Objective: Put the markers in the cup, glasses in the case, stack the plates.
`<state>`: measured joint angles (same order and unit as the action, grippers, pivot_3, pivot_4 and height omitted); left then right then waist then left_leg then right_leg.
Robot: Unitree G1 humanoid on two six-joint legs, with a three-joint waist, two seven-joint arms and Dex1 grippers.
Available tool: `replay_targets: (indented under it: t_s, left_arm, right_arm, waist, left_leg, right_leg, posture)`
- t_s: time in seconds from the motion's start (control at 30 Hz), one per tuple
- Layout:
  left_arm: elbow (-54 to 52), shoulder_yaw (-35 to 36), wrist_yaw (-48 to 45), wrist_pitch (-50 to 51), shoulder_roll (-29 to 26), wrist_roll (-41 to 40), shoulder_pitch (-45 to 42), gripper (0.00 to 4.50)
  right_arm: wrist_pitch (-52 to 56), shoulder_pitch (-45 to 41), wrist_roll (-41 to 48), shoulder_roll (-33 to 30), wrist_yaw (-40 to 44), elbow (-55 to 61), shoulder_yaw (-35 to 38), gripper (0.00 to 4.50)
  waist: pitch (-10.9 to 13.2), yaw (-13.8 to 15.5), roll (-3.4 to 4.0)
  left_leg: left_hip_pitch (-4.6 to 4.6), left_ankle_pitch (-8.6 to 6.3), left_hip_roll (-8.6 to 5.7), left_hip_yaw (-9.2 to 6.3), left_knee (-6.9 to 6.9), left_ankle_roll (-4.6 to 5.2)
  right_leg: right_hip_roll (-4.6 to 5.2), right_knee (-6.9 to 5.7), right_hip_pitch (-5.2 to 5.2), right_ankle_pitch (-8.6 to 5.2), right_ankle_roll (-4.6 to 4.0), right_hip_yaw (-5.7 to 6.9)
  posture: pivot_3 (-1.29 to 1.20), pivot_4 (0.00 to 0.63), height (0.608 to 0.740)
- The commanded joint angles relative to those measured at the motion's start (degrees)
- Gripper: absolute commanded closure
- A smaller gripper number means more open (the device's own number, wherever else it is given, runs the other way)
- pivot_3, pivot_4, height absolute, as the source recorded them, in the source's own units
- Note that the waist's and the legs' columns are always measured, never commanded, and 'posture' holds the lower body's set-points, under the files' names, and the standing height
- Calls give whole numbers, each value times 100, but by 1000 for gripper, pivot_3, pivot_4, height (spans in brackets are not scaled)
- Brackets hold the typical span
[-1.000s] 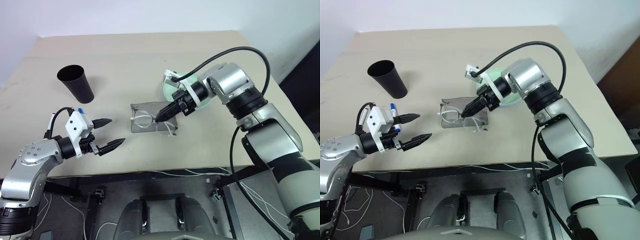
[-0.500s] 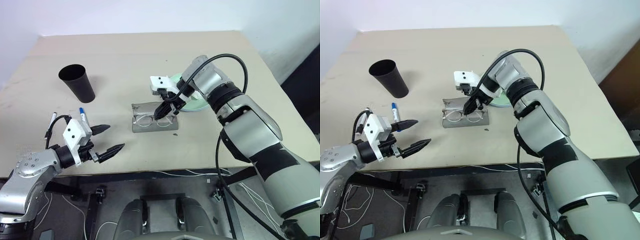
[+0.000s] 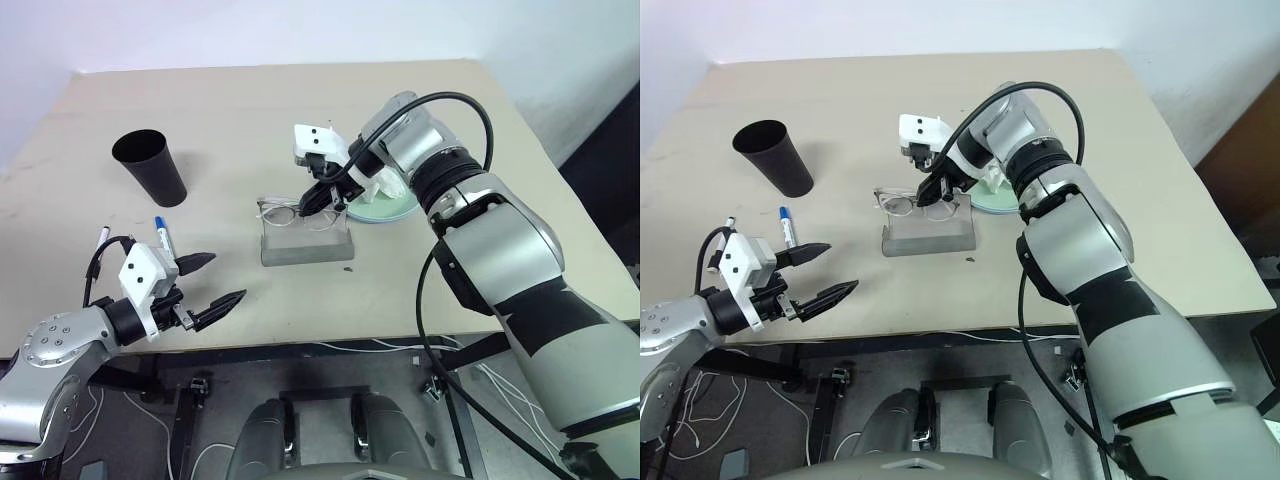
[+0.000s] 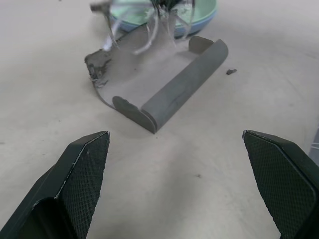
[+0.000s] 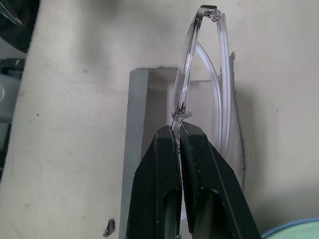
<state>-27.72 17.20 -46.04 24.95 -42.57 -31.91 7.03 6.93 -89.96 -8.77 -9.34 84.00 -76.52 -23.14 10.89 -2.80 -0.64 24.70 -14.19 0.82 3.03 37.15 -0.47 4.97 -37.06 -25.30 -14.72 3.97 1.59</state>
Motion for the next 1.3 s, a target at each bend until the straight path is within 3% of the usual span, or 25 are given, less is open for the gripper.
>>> replay_targets:
  t_s: [0.03, 0.4, 0.53, 0.83, 1.1, 1.2, 1.3]
  left_arm:
    - [-146, 155, -4, -1, -67, -73, -66, 0]
    - [-123, 170, -32, 50, -129, -80, -160, 0]
    - [-122, 159, -16, 58, -119, -78, -179, 0]
    - [-141, 139, 20, 100, -108, -86, -232, 0]
    - [-77, 100, 10, 126, -96, -88, -323, 0]
    - [-42, 63, 23, 127, -74, -79, -390, 0]
    - [-26, 57, 38, 131, -60, -82, -432, 0]
  right_arm:
    - [-88, 160, -202, 130, -186, -6, 88, 4464]
    - [-15, 498, -671, 230, -219, -70, 83, 4464]
    - [-4, 521, -803, 237, -273, -79, 72, 3459]
    - [334, 308, -609, 296, -695, -80, 600, 391]
    - [729, -22, -290, 242, -694, -59, 1217, 391]
    - [850, -98, 9, 211, -1080, -21, 1635, 391]
    - [1029, -90, 288, 185, -1773, -14, 2077, 1298]
  waist:
    - [0, 0, 0]
    - [0, 1, 0]
    - [-1, 1, -1]
    - [-1, 2, -1]
    - [-1, 6, -1]
    - [-1, 8, -1]
    - [-1, 10, -2]
  left_leg:
    - [0, 0, 0, 0, 0, 0]
    - [-11, 5, 0, 0, 0, -5]
    - [-23, 6, 0, -1, 1, -7]
    - [-22, 8, 0, -2, 0, -7]
    - [-22, 9, 2, -2, 0, -8]
    - [-22, 9, 2, -2, 1, -8]
    - [-22, 9, 2, -2, 1, -8]
  right_leg:
    - [0, -1, 0, 0, 0, 0]
    - [-4, -6, 8, 0, 0, 2]
    - [-4, -8, 21, 0, 0, 2]
    - [-6, -9, 19, 0, 0, 2]
    - [-10, -10, 19, 0, 0, 2]
    - [-9, -11, 20, 0, 0, 2]
    - [-9, -10, 20, 0, 0, 2]
  posture:
    - [0, 150, 740]
    - [0, 150, 740]
    - [0, 150, 740]
    - [0, 150, 740]
    - [0, 150, 740]
    - [0, 150, 740]
    - [0, 150, 740]
